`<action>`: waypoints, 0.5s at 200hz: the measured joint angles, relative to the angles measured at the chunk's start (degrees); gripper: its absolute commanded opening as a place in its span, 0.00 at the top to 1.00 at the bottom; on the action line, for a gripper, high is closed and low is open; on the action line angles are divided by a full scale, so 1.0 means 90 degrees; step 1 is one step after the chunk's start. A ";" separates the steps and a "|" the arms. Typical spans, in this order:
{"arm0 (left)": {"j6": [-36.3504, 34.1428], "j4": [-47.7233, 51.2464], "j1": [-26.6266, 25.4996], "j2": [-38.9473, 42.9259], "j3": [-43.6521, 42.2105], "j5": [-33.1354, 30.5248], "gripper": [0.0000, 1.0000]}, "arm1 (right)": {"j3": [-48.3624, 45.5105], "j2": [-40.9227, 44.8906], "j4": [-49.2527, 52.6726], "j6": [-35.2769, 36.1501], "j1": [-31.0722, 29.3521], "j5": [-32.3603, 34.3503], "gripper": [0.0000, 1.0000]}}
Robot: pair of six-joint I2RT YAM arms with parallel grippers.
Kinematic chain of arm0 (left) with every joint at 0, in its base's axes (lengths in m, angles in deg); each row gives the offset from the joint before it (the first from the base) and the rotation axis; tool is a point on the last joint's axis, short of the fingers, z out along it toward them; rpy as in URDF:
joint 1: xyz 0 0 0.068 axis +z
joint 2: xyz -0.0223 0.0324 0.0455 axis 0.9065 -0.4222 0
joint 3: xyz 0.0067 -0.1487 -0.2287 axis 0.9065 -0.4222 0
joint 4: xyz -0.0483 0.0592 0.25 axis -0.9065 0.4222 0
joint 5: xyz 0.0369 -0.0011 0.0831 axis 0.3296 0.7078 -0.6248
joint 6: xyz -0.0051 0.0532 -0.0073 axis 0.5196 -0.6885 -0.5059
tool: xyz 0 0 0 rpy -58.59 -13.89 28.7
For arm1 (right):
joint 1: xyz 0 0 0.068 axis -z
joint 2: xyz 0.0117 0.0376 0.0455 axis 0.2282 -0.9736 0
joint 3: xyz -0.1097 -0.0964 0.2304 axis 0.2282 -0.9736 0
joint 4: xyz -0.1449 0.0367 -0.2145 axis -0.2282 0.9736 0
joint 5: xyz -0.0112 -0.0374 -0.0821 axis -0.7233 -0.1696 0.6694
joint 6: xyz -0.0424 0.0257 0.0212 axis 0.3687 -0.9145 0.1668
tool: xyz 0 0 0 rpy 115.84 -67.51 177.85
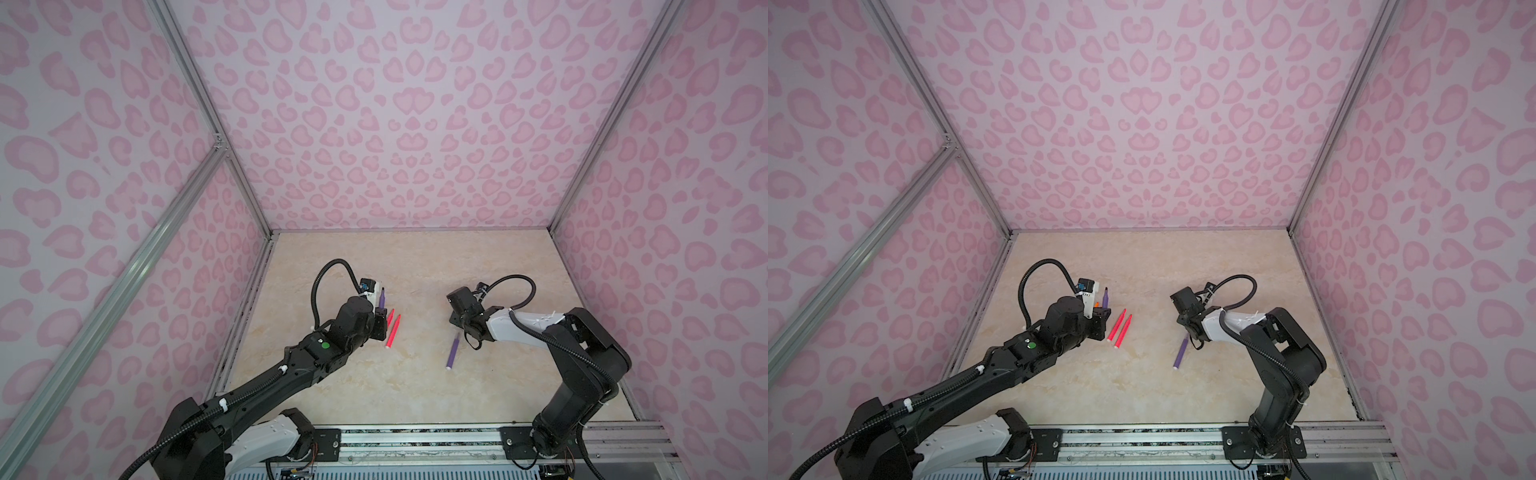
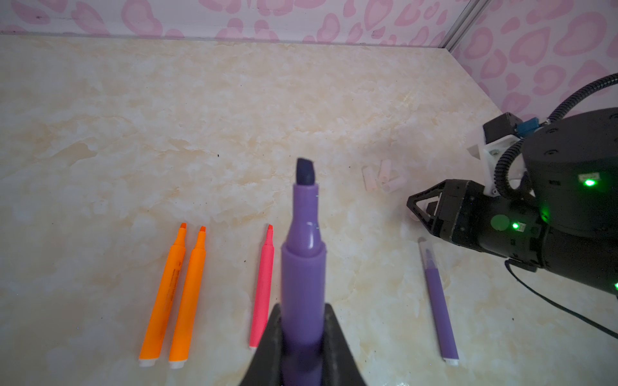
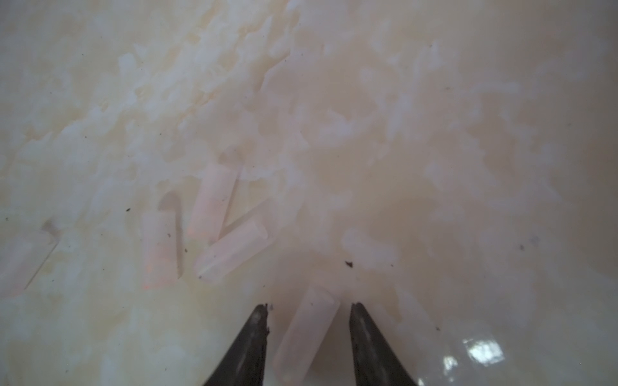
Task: Insert the pens into the pen caps
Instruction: 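Lower the right gripper onto a pale pink cap and close on it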
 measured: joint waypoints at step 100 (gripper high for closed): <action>-0.0012 0.0010 -0.0029 0.0068 0.0000 -0.0046 0.97 | 0.0087 -0.0136 -0.0095 0.0158 0.0012 0.0000 0.69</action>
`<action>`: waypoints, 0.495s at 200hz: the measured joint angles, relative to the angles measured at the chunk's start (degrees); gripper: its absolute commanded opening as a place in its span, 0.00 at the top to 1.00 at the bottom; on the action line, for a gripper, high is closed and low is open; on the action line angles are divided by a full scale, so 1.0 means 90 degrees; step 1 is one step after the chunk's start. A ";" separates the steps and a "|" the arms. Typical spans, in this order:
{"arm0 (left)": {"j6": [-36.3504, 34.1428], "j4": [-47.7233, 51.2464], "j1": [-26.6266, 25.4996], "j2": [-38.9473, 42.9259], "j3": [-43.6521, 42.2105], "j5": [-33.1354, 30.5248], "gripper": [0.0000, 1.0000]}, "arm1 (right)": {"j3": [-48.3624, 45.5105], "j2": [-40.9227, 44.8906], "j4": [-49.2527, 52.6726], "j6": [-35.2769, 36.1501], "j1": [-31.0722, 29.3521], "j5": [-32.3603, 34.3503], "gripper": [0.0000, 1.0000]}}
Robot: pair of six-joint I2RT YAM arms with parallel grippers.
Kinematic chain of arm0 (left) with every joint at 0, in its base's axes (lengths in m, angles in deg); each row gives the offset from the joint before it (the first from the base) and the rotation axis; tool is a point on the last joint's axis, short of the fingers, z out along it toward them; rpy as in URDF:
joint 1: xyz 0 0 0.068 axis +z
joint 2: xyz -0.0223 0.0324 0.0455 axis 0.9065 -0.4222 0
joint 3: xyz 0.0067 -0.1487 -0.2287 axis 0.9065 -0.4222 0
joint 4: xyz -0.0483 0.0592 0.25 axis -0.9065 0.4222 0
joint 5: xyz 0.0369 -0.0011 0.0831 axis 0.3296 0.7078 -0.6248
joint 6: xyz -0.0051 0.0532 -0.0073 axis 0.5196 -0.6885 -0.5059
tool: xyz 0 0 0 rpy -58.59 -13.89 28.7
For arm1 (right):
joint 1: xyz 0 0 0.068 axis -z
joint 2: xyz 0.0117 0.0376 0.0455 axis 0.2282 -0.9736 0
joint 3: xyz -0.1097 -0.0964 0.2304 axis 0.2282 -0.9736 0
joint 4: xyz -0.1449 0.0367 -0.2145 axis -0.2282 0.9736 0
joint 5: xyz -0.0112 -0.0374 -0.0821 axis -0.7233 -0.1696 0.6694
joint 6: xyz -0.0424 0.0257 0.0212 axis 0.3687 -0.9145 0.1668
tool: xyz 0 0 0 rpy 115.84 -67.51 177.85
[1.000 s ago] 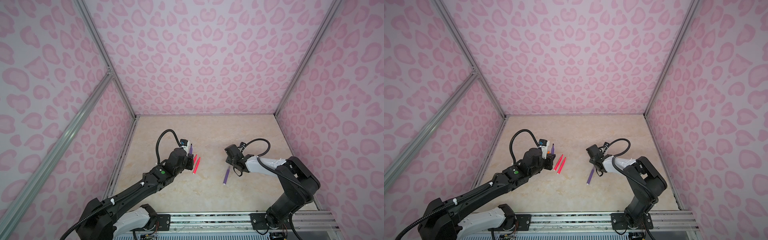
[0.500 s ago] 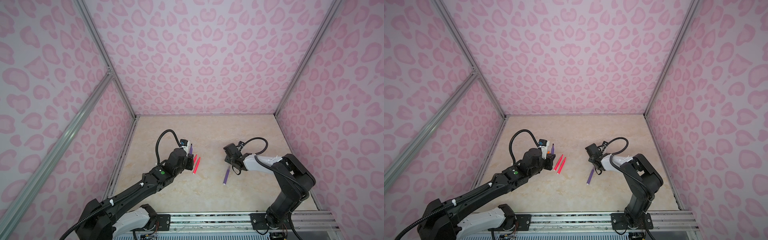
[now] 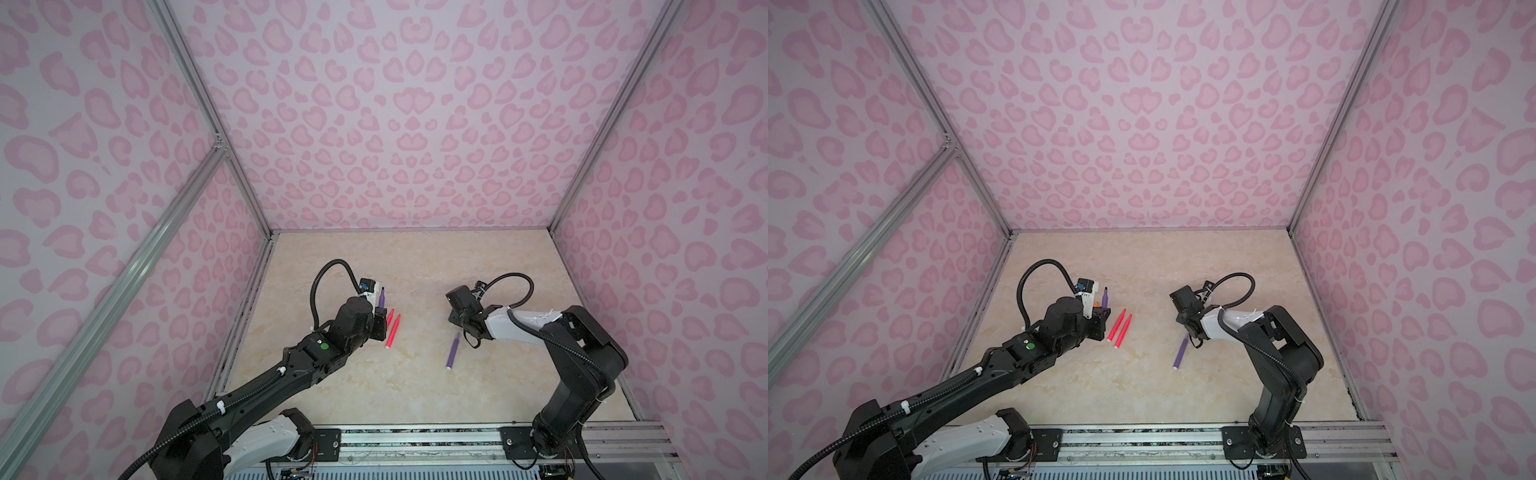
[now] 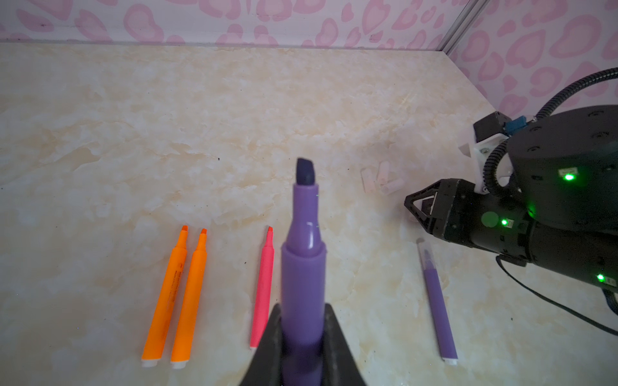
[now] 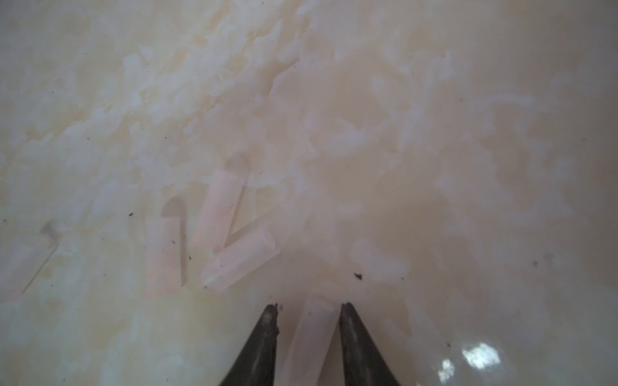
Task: Insert the pens into the pen caps
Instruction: 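Lower the right gripper onto a pale pink cap and close on it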
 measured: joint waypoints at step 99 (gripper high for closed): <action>-0.0002 0.0002 -0.0012 0.0012 0.0000 -0.0027 0.97 | 0.0219 -0.0192 0.0010 0.0058 -0.0034 0.0046 0.73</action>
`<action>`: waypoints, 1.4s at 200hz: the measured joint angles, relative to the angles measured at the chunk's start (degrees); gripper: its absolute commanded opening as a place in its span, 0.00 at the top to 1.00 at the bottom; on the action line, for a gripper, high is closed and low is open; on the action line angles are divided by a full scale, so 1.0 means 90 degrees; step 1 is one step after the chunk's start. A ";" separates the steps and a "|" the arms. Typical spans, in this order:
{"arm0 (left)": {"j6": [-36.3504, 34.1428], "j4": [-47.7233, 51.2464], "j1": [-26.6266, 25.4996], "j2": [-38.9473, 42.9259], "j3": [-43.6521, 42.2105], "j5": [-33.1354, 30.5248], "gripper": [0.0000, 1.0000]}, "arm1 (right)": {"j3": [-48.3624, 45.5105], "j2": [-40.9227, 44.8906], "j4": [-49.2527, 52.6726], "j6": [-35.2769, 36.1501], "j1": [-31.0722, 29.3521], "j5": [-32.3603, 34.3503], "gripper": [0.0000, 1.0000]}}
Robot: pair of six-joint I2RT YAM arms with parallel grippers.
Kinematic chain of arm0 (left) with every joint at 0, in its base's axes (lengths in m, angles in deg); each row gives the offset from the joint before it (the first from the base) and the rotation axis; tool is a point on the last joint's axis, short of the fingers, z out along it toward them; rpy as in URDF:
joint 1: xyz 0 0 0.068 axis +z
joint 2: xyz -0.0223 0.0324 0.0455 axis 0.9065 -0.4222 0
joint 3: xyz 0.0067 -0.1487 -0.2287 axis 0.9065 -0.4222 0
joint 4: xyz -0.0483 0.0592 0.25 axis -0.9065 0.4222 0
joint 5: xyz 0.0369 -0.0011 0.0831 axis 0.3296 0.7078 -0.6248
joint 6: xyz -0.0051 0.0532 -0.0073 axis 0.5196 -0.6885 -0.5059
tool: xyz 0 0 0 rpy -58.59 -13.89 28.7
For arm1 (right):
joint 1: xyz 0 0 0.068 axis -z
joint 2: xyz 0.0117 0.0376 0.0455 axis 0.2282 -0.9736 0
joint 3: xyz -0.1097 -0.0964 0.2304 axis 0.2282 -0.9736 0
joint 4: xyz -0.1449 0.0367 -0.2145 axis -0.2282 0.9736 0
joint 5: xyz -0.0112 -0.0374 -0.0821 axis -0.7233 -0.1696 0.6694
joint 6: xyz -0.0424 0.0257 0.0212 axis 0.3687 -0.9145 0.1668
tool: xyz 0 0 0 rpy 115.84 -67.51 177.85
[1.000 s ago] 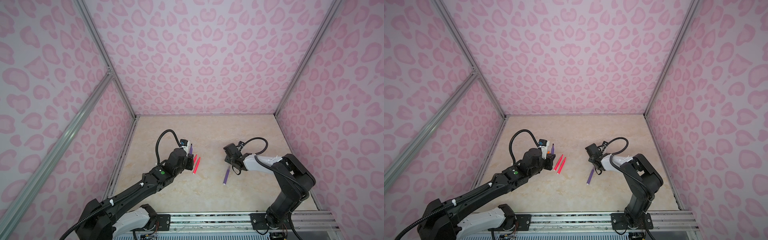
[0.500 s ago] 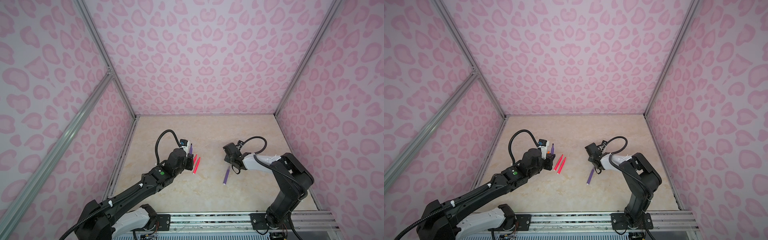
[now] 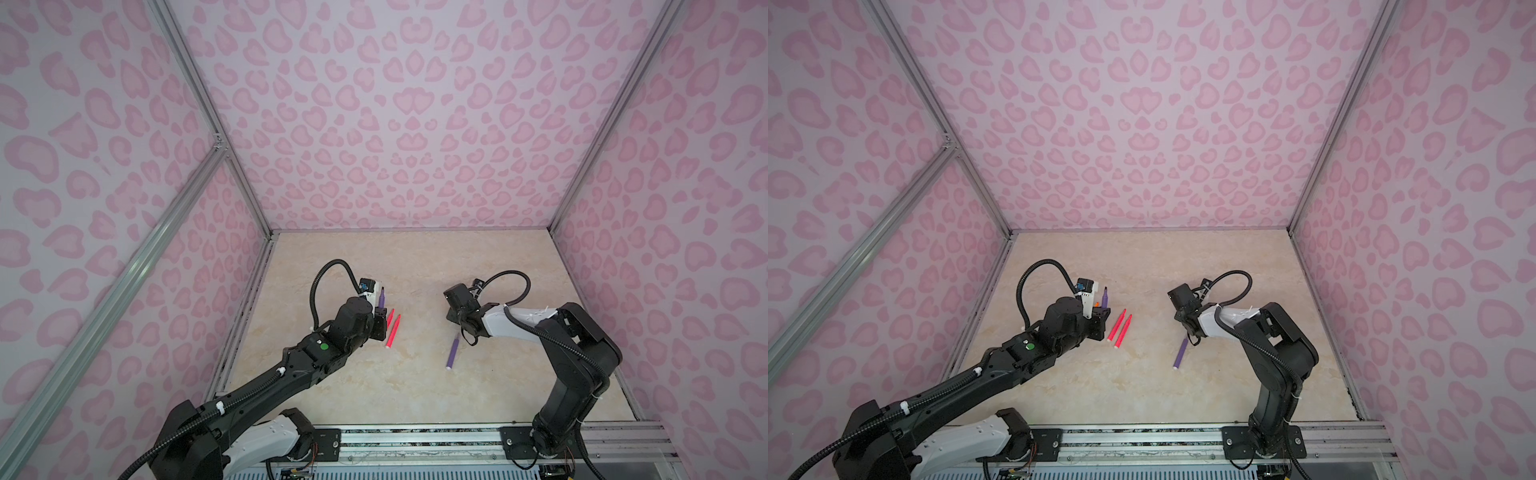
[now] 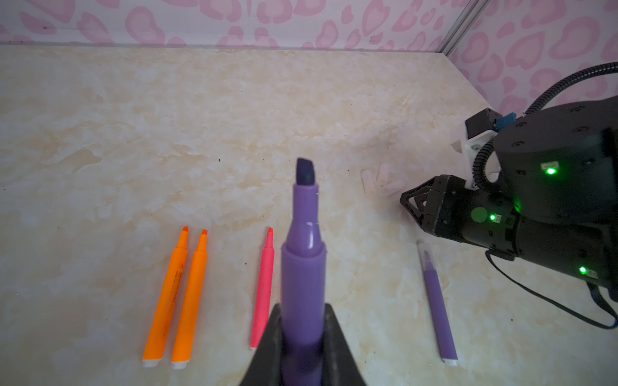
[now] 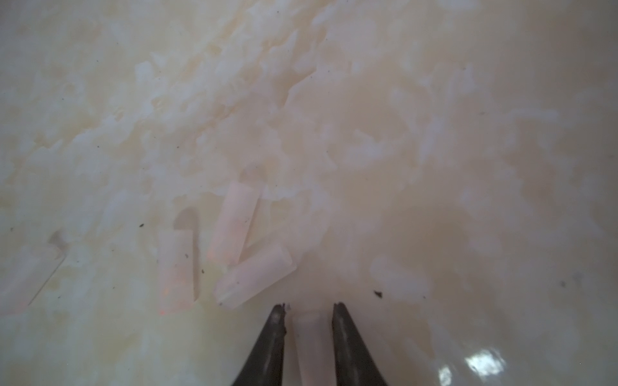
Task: Insert the pens into the pen caps
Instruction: 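Lower the right gripper onto a pale pink cap and close on it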
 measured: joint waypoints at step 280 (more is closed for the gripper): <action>0.0000 0.0007 -0.0049 0.0104 0.0000 -0.0022 0.97 | 0.0257 -0.0153 0.0347 0.0440 -0.0010 0.0049 0.77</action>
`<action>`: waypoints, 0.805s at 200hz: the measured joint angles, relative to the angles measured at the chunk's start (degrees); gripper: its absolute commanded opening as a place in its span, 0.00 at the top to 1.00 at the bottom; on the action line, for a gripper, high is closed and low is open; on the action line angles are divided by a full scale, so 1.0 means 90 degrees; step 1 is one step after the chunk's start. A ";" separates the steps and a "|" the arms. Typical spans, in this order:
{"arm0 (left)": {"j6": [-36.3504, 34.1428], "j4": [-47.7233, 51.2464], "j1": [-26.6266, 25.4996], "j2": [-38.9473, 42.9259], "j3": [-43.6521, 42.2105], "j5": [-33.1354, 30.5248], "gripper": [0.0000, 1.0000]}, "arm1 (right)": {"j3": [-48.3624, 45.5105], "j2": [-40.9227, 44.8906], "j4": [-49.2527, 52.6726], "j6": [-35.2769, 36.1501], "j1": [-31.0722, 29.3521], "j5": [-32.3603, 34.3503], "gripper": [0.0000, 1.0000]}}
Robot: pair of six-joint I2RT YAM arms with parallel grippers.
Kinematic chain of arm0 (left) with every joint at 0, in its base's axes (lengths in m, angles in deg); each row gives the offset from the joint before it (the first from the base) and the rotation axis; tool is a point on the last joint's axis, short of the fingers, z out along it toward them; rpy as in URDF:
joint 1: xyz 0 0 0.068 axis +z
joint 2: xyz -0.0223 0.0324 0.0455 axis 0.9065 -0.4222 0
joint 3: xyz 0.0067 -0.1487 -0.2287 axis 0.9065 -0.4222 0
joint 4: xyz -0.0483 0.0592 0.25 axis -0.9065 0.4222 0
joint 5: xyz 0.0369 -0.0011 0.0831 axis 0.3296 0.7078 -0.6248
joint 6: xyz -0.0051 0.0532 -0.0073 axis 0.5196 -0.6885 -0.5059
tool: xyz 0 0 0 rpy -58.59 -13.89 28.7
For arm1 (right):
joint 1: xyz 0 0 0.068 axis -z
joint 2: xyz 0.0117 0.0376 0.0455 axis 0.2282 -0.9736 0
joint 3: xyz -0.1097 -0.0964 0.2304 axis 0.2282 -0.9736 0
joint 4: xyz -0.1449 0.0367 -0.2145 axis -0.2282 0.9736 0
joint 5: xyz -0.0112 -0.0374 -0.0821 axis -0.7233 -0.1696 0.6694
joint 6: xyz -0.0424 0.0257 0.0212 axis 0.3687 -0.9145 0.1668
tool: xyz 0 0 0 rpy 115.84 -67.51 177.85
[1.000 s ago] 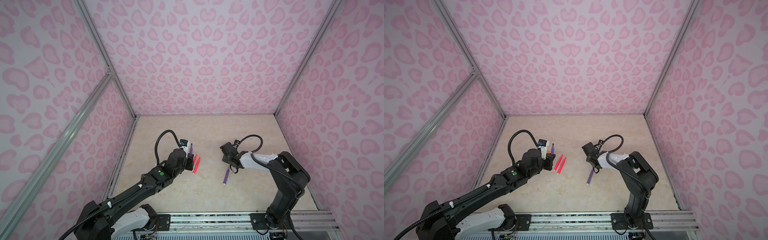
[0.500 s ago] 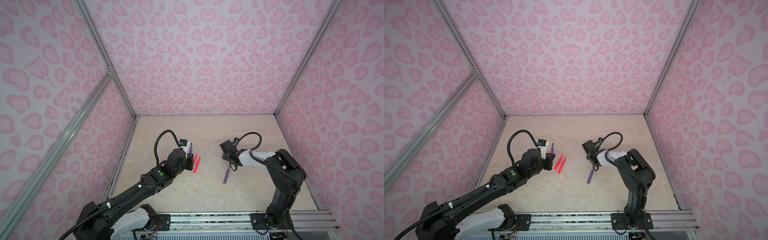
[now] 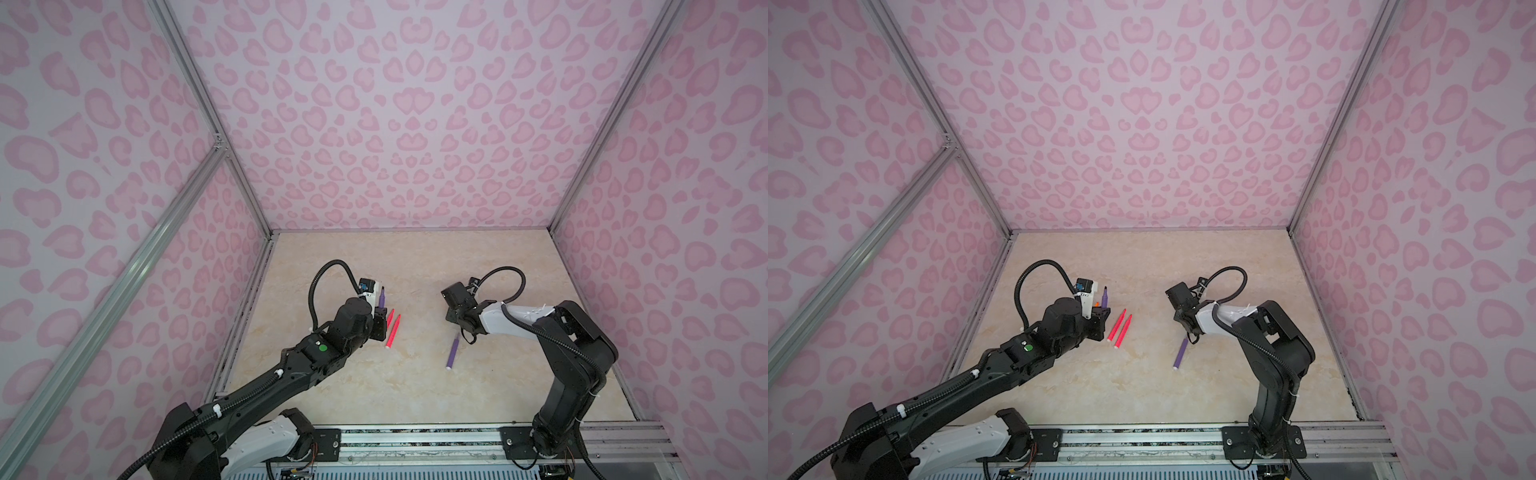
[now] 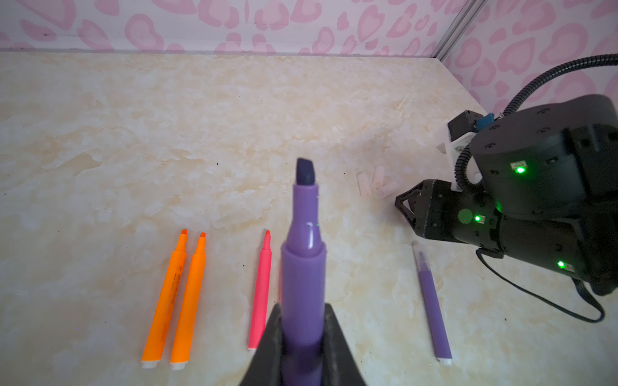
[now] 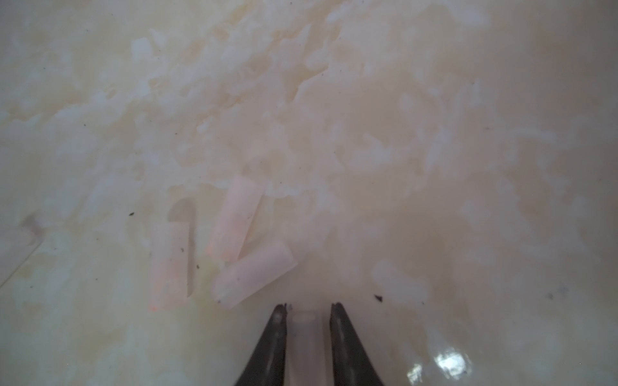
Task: Insert the pens into the pen caps
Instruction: 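Lower the right gripper onto a pale pink cap and close on it, then lift the cap and carry it over the purple marker tip with the right gripper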
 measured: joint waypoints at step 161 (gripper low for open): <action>-0.0457 -0.0270 -0.0770 0.0019 0.0000 0.0474 0.97 | -0.0403 0.2307 0.0267 -0.0175 -0.0600 0.0250 0.96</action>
